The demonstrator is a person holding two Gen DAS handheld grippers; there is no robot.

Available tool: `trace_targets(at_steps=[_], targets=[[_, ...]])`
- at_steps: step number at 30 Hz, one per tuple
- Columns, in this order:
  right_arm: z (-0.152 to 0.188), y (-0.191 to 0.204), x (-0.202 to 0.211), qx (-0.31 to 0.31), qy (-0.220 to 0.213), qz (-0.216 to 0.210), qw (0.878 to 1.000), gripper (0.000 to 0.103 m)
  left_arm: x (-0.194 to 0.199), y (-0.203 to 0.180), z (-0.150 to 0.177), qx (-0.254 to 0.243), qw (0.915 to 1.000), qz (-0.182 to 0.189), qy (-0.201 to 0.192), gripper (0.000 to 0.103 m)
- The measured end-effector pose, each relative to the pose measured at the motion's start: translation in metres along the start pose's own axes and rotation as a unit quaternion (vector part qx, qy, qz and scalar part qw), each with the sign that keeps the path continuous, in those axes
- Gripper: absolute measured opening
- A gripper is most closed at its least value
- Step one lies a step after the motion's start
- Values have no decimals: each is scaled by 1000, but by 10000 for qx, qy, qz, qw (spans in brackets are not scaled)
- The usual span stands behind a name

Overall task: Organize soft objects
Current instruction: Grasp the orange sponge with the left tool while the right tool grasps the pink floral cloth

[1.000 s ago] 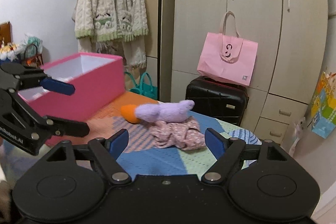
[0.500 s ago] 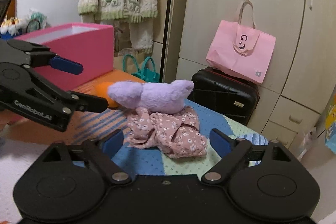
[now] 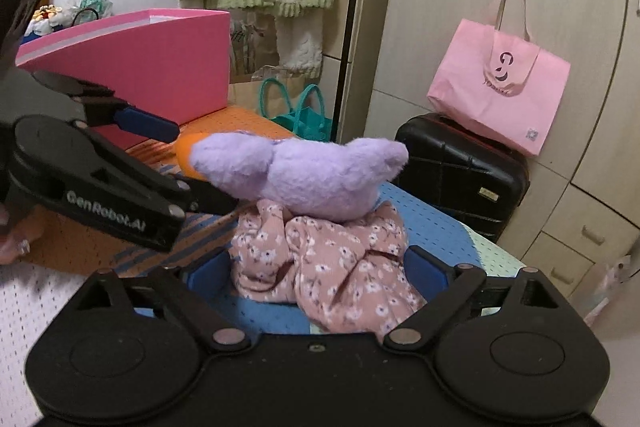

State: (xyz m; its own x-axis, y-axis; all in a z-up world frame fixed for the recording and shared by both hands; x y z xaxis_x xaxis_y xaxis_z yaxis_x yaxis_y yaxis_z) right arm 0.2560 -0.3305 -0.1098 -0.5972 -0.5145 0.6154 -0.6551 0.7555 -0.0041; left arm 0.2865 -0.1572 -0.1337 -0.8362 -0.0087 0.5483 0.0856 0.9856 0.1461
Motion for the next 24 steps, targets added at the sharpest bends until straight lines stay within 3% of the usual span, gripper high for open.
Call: trace_targets(at_steps=[4,9,12,14,17,24], targets=[[-3,2,-4,17,1,-13,10000,96,-2,2,2,44,10000,34,74,52],[-2,10,-2,185,-20,85,9998,89,-1,6,1,55,9999,67,122,46],[-2,15,1,254,-41,89,9996,72,3,5,1,5,9999,69,99,45],[-3,19,3,275,-12,181,9995,50,8,5,2,3,9999,101,71,45],[-3,24,6,239,59,330,9992,27,17,8,1,41,9999,139,23,45],[0,40,23,86,0,464,9989,20,35,9,8,56,9993,361,-8,45]])
Point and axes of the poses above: each gripper's, at about its wrist camera, not at the fingertips, and x roughly against the way its jaws point, y to its left, z to its underside, the point moved 1 cm from there along -x, roughly the way its jaws point, and after that the axes turned 9 degrees about -z, right-handed, at the moved point
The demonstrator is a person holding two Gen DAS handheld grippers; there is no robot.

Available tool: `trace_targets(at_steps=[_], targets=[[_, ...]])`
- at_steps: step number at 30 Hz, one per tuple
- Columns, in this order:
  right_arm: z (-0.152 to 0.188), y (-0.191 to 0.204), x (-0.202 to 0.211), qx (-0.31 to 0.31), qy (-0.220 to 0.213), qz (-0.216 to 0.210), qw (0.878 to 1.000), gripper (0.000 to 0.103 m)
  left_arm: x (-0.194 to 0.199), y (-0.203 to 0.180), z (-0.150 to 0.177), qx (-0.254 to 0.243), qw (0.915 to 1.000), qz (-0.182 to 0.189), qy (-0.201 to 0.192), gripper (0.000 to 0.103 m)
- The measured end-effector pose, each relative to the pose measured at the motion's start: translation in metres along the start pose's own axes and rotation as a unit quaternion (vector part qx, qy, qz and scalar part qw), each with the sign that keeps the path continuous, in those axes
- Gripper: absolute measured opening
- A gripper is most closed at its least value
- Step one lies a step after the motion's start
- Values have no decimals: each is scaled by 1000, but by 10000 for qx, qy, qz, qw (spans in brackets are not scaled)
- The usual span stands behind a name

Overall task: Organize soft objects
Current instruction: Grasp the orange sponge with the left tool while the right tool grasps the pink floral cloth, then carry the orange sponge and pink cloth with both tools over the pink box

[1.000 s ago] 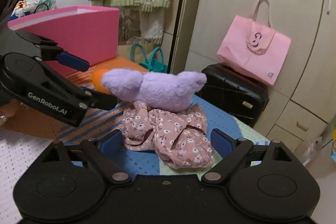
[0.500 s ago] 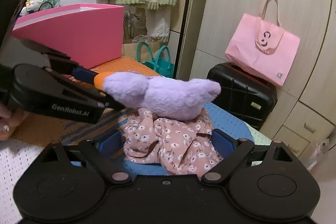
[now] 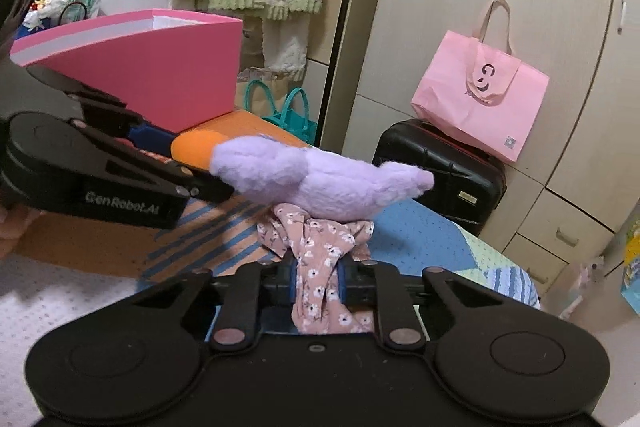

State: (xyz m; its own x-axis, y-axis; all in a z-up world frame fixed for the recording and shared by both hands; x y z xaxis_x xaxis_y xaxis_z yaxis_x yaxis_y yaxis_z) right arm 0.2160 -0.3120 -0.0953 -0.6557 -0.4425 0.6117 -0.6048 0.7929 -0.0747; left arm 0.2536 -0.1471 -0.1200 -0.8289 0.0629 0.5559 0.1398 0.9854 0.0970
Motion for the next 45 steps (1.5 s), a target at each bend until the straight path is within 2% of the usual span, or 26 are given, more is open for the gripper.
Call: trace_targets(at_steps=[16,22,33,37,45], targets=[[4,49,46,-149,67,-285,9995,20,37,14,17,329,9989,321,99,45],[7,59,67,-398,-43,-336,9986,20,55,15,28,217,9967,690,369,45],[24,81,79,-940,253,-194,9951,23,95,30,63,210,9922,1092,560,45],[32,87,82,-1276,252,-237,9912,28,106,37,68,192,9908,1195,613,45],[43,101,85,-1484,395,-104,9881,29,113,45,75,66,9874,1315,883,45]])
Point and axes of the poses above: each gripper's, at about its wrist camera, not at the fingertips, and x roughly against the way its jaws point, y to its left, z to its underside, the point moved 1 cm from there along -x, roughly the way its jaws point, and after that the axes turned 9 degrees about -z, right-handed, at the moved point
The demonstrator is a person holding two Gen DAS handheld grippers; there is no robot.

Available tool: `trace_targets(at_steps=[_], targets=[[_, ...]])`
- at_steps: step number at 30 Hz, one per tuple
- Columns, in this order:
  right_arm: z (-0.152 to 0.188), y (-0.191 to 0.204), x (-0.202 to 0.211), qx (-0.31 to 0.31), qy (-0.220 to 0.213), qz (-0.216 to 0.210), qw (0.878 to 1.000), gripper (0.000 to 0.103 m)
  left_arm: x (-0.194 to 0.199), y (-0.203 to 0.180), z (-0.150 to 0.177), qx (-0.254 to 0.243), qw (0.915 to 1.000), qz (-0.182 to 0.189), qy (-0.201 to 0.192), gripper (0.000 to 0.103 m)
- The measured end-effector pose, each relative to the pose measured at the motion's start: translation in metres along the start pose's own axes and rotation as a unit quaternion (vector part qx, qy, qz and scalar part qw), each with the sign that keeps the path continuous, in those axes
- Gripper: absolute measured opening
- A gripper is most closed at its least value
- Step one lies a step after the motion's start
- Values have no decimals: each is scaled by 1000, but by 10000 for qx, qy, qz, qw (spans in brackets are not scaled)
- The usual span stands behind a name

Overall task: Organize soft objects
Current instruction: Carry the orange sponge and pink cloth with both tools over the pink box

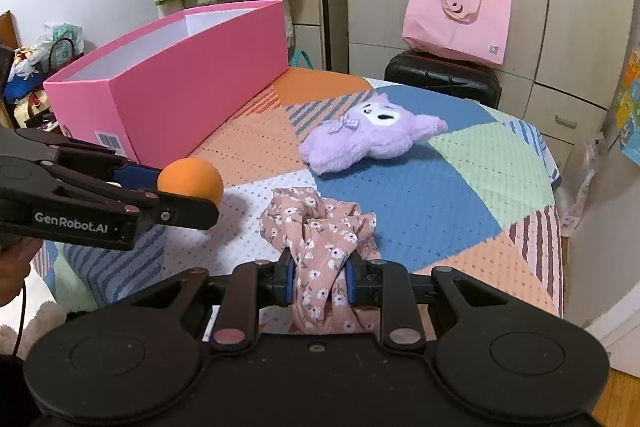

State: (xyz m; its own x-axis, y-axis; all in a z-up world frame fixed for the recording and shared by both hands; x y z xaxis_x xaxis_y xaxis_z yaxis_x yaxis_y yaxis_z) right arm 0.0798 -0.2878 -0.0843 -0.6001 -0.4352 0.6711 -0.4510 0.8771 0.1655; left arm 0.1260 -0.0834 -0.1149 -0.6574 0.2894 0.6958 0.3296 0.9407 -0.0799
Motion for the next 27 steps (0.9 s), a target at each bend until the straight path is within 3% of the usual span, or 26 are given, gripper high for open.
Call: trace_targets(at_steps=[7,14,18,27], targets=[[6,12,11,-158,8,-18,9999,28,12,3,7,-33,9998,161,63,45],[2,27,18,-449,30,-467,9979,28,27,19,18,74,9996,190,192,45],[-2,41,20,-483,42,-769,9959,28,43,31,20,148,9996,193,115,45],[-27,84,31,-145,-93,-896,9958,28,84,70,17,272,9988,283,-304,45]])
Point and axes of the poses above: each gripper's, at about its wrist camera, not at the fingertips, and x roughly against the way its jaws point, y to its left, z to its underside, the point moved 1 cm from there along -x, roughly the way its jaws point, and after that the axes turned 9 degrees about -z, right-handed, at the moved point
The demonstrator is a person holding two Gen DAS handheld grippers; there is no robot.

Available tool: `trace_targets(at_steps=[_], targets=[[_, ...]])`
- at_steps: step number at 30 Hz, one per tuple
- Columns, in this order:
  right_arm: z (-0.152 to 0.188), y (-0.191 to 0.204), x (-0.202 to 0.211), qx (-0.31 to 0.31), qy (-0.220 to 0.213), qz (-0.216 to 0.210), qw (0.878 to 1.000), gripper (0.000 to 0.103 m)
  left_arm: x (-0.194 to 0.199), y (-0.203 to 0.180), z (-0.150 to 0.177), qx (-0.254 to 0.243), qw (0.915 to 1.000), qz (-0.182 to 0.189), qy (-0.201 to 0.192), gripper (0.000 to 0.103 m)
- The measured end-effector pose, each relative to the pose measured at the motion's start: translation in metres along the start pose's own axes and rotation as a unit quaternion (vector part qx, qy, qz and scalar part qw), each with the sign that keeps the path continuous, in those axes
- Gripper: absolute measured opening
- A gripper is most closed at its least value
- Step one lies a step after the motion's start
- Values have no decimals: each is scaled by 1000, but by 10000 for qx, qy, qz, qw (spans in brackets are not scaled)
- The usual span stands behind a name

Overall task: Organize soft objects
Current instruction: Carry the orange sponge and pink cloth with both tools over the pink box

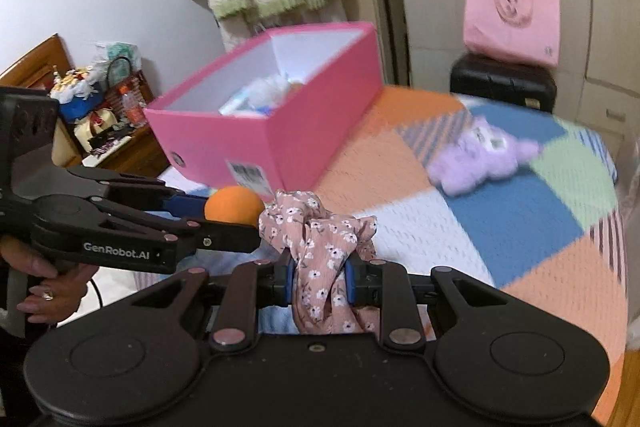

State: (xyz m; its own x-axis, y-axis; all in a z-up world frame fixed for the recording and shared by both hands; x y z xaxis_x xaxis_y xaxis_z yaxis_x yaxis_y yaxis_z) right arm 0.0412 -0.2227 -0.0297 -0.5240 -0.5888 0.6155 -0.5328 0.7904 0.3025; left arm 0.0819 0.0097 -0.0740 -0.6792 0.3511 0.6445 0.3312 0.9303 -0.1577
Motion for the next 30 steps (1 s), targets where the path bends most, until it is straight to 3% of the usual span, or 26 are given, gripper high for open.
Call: trace_targets(at_steps=[13,22,30], targets=[[-55,58,-7,779,-625,-235,9947,28,53,53,-35,49,9975,-28,-705,46],[-126,72,-52,1170,-543,37,9916,28,37,75,-82,204,9962,-98,-838,46],[-154,53,-106,998,-393,200,9940,28,-14,105,-105,412,9964,-584,-457,46]])
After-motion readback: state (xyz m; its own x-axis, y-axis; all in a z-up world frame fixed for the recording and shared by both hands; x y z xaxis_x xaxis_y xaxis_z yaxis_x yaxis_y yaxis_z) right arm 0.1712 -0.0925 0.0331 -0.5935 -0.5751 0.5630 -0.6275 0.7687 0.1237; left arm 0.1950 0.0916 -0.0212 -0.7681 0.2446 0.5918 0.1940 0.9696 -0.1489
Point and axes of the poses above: each gripper's, at about its wrist camera, not at the fingertips, and x roughly against the way its jaws point, y to its left, z to its underside, the point moved 1 cm from there along -x, roughly the way its jaws point, and after that the axes turned 9 degrees about -z, right-handed, at the moved point
